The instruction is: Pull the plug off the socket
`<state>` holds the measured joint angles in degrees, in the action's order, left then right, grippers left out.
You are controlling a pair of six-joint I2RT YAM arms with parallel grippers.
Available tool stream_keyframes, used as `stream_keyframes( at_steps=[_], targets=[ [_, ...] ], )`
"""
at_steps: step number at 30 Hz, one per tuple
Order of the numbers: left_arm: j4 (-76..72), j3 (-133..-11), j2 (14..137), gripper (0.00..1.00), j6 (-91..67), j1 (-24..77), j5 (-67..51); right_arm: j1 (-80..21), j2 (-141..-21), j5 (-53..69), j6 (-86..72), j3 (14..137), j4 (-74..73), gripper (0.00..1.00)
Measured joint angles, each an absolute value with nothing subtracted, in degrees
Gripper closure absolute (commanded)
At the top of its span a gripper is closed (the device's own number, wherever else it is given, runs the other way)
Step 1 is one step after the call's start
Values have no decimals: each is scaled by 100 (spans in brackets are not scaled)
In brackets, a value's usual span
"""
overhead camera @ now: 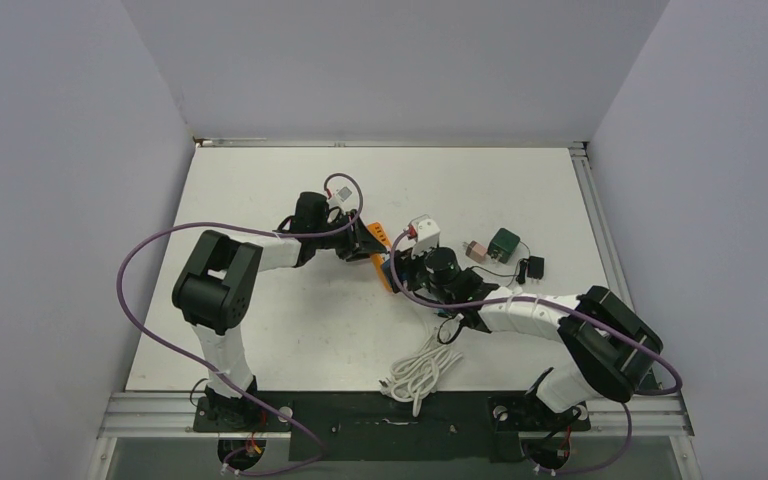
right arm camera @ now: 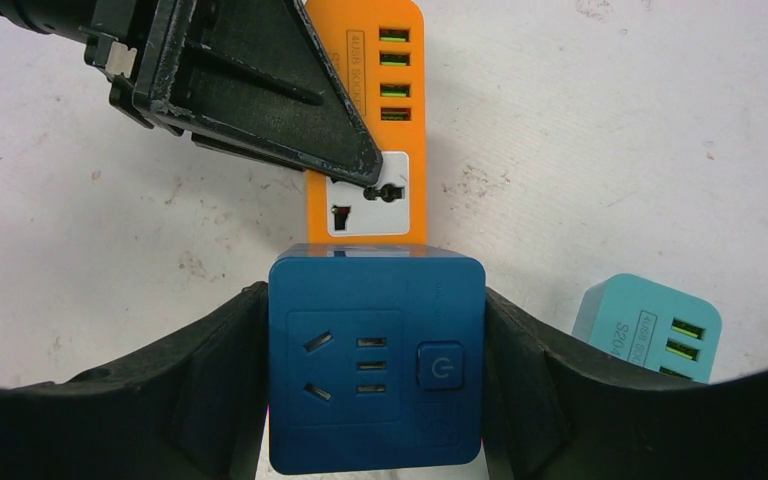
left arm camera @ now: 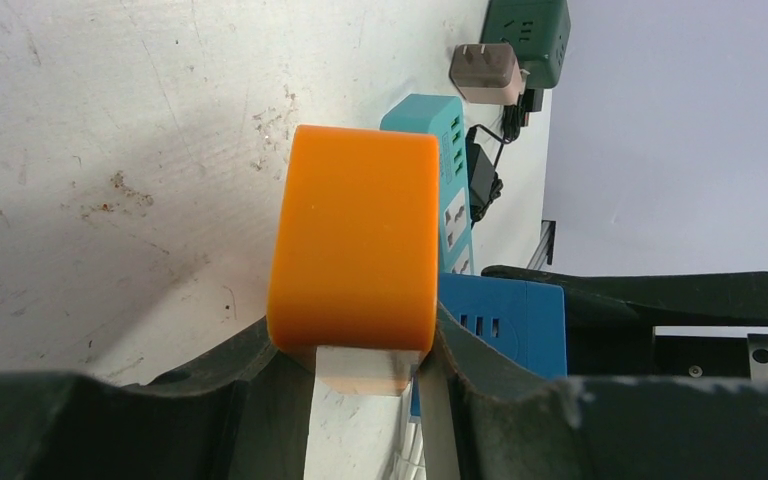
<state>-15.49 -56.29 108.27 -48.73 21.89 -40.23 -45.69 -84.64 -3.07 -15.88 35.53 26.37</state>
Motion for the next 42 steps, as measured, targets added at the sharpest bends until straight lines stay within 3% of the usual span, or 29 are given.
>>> stream_keyframes(
  at_steps=[12, 21, 31, 36, 42],
  targets=[
    [-1638, -5631, 10827, 100, -4884, 2167, -4160, -4707, -8388, -561, -1441, 3627, 2477, 95],
    [-1774, -5631, 10827, 100, -5000, 2178, -4165, -3879, -8370, 921, -1745, 3627, 2486, 95],
    [-1828, -5631, 10827, 100, -5081, 2204, -4174, -3597, -8372, 1437, -1809, 3627, 2484, 95],
    [-1820, -5631, 10827, 100, -5076, 2206, -4163, -3682, -8372, 1341, -1772, 3627, 2480, 95],
    [-1726, -5631, 10827, 100, -4965, 2198, -4139, -4215, -8324, 373, -1568, 3625, 2429, 95]
  ],
)
